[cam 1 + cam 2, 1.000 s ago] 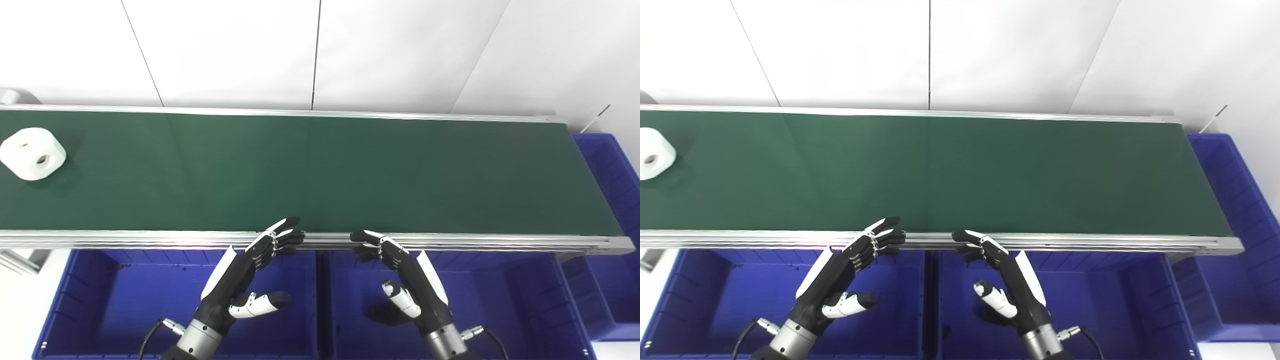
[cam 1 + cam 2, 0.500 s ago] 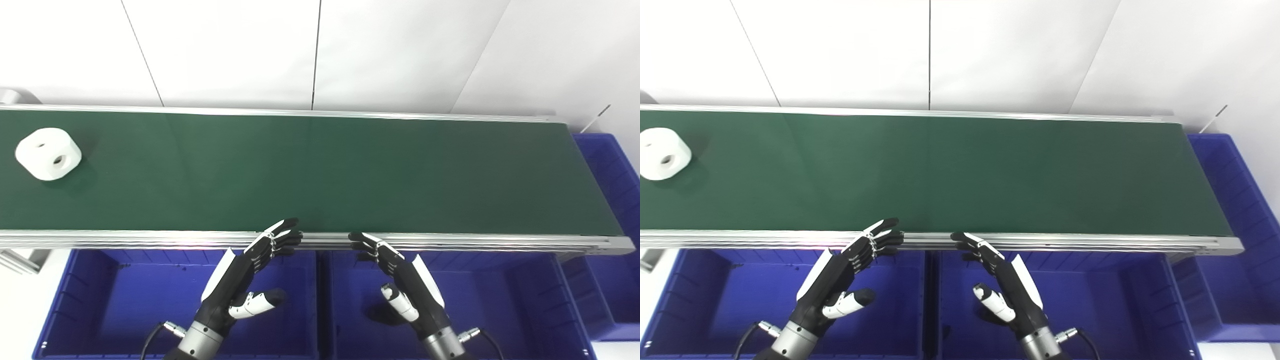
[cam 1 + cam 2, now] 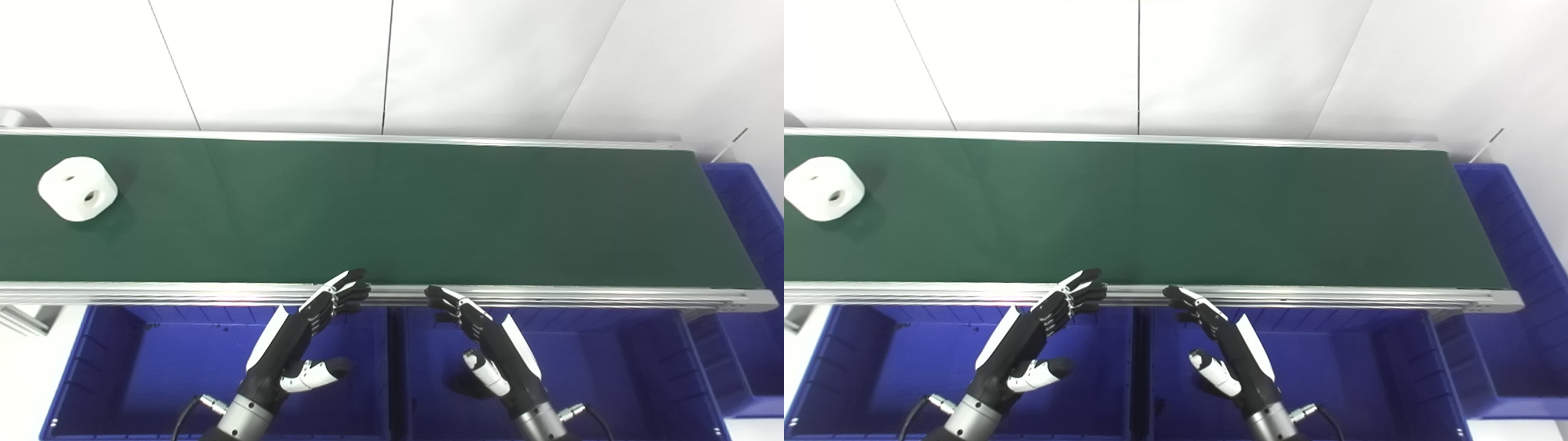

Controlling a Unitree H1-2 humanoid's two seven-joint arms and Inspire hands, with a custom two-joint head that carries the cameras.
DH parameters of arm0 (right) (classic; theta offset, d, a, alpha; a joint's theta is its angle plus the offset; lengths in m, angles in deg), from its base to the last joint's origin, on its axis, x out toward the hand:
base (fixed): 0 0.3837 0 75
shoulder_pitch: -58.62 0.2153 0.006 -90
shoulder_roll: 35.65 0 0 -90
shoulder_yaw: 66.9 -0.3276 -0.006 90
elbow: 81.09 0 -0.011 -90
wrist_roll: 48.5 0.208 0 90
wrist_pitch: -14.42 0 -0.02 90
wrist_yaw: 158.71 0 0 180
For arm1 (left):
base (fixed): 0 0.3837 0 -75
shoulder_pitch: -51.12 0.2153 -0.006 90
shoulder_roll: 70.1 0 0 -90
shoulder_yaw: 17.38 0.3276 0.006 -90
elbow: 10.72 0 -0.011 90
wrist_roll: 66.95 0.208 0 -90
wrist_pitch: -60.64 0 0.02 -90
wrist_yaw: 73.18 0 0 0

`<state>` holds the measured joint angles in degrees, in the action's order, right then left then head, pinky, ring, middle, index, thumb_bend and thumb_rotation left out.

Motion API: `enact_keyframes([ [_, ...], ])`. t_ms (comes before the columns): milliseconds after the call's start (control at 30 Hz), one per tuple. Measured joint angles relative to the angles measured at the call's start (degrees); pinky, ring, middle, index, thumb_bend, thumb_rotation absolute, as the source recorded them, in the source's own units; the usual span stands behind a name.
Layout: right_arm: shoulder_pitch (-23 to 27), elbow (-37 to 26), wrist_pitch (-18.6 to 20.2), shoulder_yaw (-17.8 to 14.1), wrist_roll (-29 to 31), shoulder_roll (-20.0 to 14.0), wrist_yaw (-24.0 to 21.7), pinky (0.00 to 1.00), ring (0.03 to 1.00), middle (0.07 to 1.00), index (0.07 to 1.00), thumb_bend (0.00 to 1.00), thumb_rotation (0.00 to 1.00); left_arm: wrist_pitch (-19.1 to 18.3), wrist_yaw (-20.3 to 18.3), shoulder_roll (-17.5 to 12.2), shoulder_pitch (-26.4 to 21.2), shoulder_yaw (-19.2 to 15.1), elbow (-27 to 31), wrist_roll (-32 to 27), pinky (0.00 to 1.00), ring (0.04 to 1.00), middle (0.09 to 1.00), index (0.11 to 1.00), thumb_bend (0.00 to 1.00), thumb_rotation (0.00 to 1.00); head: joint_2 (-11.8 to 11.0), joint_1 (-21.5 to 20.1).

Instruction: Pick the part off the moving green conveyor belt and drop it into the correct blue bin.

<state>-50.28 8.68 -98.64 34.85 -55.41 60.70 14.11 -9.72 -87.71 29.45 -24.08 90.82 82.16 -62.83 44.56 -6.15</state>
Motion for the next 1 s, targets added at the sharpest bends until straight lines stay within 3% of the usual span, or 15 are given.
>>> enact_keyframes([
  [600,0.00,0.00,0.00,0.00,0.02,0.16,-0.04,0.78,0.842,0.887,0.835,0.85,1.00,0.16,-0.05,-0.44,0.01,0.15,-0.07,-0.08,0.80,0.837,0.849,0.894,0.85,0.75,-0.35,-0.18],
  [700,0.01,0.06,0.00,0.00,0.02,0.16,-0.07,0.78,0.840,0.886,0.835,0.85,1.00,0.33,-0.04,-0.44,0.01,0.16,-0.15,-0.04,0.80,0.842,0.849,0.898,0.85,0.76,-1.05,0.09],
  [867,0.06,2.06,-0.14,0.00,0.11,0.17,-0.05,0.78,0.839,0.887,0.835,0.86,1.00,1.91,-0.03,-0.31,-0.04,0.36,-2.44,-0.03,0.78,0.835,0.833,0.898,0.84,0.73,-4.13,2.02],
  [933,0.11,3.53,-0.19,0.00,0.24,0.14,-0.02,0.78,0.837,0.887,0.835,0.85,1.00,3.18,0.01,-0.24,-0.03,0.47,-4.14,0.04,0.78,0.826,0.830,0.900,0.84,0.73,-7.02,3.68],
  [1000,0.07,4.58,-0.25,0.04,0.41,0.09,0.02,0.78,0.834,0.886,0.837,0.85,1.00,3.96,0.11,-0.14,-0.01,0.59,-5.26,0.33,0.77,0.822,0.829,0.899,0.84,0.73,-7.03,3.69],
])
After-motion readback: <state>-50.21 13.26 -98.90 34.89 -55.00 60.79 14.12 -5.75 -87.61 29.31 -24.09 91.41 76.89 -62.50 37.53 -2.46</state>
